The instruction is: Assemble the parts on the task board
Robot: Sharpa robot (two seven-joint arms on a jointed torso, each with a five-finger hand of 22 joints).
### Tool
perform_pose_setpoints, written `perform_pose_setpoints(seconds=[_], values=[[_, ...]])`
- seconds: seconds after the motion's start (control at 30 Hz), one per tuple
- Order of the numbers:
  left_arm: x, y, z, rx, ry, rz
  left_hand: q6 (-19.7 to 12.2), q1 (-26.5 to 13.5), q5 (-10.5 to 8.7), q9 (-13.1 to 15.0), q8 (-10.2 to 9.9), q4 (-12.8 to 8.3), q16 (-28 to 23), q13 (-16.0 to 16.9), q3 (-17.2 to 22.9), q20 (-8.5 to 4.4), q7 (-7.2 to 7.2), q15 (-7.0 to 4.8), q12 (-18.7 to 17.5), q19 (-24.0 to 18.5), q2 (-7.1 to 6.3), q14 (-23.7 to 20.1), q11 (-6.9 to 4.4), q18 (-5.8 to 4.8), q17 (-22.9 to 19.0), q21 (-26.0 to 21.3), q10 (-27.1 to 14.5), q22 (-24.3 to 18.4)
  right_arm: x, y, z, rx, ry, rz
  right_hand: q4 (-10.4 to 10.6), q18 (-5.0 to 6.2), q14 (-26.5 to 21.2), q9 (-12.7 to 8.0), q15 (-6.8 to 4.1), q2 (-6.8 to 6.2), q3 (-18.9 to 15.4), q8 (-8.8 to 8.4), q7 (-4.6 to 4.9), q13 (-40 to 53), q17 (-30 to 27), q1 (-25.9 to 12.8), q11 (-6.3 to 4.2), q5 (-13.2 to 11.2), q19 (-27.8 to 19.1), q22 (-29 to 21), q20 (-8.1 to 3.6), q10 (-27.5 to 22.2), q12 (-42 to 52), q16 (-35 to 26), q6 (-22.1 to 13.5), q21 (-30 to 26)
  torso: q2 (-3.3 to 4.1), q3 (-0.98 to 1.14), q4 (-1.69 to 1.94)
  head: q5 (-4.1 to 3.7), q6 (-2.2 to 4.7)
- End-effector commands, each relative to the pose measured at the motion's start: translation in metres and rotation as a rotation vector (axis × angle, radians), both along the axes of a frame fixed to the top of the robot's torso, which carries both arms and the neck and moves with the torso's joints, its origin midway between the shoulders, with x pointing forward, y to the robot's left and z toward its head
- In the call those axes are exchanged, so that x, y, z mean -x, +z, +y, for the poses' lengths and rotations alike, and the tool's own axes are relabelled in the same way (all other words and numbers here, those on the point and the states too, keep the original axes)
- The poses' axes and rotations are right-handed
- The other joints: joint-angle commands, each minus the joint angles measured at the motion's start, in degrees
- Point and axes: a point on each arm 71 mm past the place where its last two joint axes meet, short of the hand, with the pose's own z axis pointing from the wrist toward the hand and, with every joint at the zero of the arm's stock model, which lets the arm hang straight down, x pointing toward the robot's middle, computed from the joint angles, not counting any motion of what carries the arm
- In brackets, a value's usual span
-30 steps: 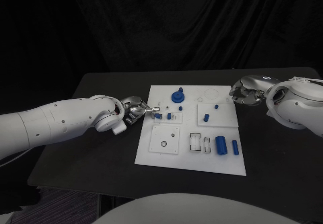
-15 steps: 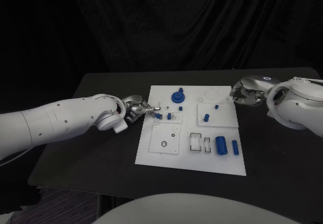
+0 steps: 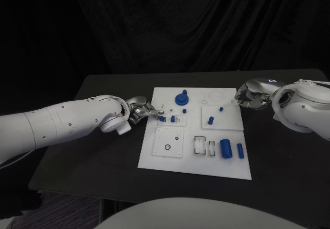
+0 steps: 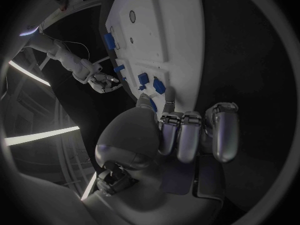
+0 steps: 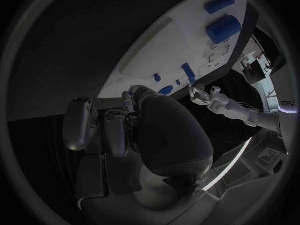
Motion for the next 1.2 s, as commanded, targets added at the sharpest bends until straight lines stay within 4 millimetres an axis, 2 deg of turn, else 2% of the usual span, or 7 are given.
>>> perform_pose_setpoints(seconds=[0.03, 0.3, 0.7, 0.9, 1.0, 1.2], values=[[0.0040, -0.0090, -0.0013, -0.083, -0.015, 0.026, 0.51, 0.42, -1.61, -19.73, 0.92, 0.17, 0.15, 14.76, -0.01, -0.43, -0.13, -0.70, -0.22, -0.01, -0.28, 5.92, -0.65, -0.84, 15.08, 0.04, 5.97, 11.60, 0.0005, -0.0025, -0.0006, 0.015, -0.014, 0.014, -0.02, 0.90, 4.76, -0.09, 0.01, -0.11, 0.36, 0.40, -0.30, 11.59, 12.44, -0.59, -0.07, 0.12, -0.27, 9.65, -0.06, 2.76, -0.37, -0.26, 0.25, -0.40, 0.01, -0.01, -0.01, 0.10, 0.01], [0.0039, -0.0103, -0.0056, -0.100, -0.020, 0.037, -0.12, 0.19, -3.59, -18.57, 1.91, 0.14, 0.15, 14.65, -0.14, -0.62, -0.21, -0.84, -0.38, -0.10, -0.54, 5.92, -0.75, -0.80, 15.08, -0.17, 5.80, 11.53, 0.0007, -0.0037, -0.0001, 0.019, -0.014, 0.022, -0.02, 0.92, 4.75, -0.09, 0.00, -0.10, 0.37, 0.42, -0.30, 11.58, 12.41, -0.61, -0.07, 0.12, -0.30, 9.62, -0.07, 2.75, -0.38, -0.30, 0.28, -0.48, 0.03, -0.01, 0.00, 0.24, 0.01], [0.0043, -0.0119, -0.0089, -0.111, -0.034, 0.059, -2.05, 0.53, -5.10, -18.03, 1.78, -0.22, 0.15, 14.54, -0.17, -0.53, 0.17, -0.66, -0.55, -0.24, -1.12, 5.92, -0.47, -0.75, 15.08, -0.46, 5.62, 11.44, 0.0007, -0.0045, 0.0000, 0.024, -0.016, 0.029, -0.01, 0.93, 4.72, -0.08, 0.00, -0.07, 0.39, 0.45, -0.32, 11.52, 12.36, -0.66, -0.08, 0.11, -0.33, 9.60, -0.07, 2.69, -0.42, -0.38, 0.33, -0.56, 0.02, 0.01, 0.05, 0.22, 0.01], [0.0047, -0.0125, -0.0098, -0.113, -0.042, 0.068, -2.72, 2.20, -5.31, -17.78, 1.78, -1.36, 0.15, 14.50, 0.35, -0.39, 0.33, -0.50, -0.61, -0.24, -1.79, 5.92, -0.31, -0.74, 15.08, -0.53, 5.56, 11.43, 0.0007, -0.0047, 0.0008, 0.025, -0.014, 0.031, 0.00, 0.95, 4.71, -0.09, -0.01, -0.07, 0.39, 0.47, -0.33, 11.47, 12.33, -0.71, -0.09, 0.10, -0.36, 9.57, -0.08, 2.63, -0.46, -0.42, 0.36, -0.65, -0.01, 0.03, 0.02, 0.25, 0.01], [0.0048, -0.0127, -0.0102, -0.119, -0.051, 0.067, -2.96, 4.12, -5.31, -17.58, 1.91, -2.92, 0.15, 14.49, 1.06, -0.33, 0.39, -0.47, -0.63, -0.24, -2.34, 5.92, -0.27, -0.73, 15.08, -0.59, 5.54, 11.42, 0.0006, -0.0047, 0.0010, 0.025, -0.014, 0.031, 0.00, 0.95, 4.71, -0.09, -0.01, -0.07, 0.39, 0.47, -0.33, 11.47, 12.33, -0.71, -0.09, 0.10, -0.36, 9.57, -0.08, 2.63, -0.46, -0.42, 0.36, -0.65, -0.01, 0.02, 0.03, 0.30, 0.01], [0.0049, -0.0128, -0.0104, -0.138, -0.068, 0.058, -2.95, 5.02, -5.41, -17.43, 2.06, -3.71, 0.15, 14.47, 1.54, -0.32, 0.38, -0.48, -0.66, -0.28, -2.37, 5.92, -0.30, -0.70, 15.08, -0.71, 5.51, 11.38, 0.0007, -0.0048, 0.0012, 0.026, -0.014, 0.032, -0.01, 1.01, 4.68, -0.09, -0.02, -0.06, 0.41, 0.49, -0.34, 11.35, 12.27, -0.74, -0.10, 0.09, -0.48, 9.49, -0.08, 2.52, -0.53, -0.53, 0.37, -0.96, 0.02, 0.00, 0.04, 0.35, 0.01]])
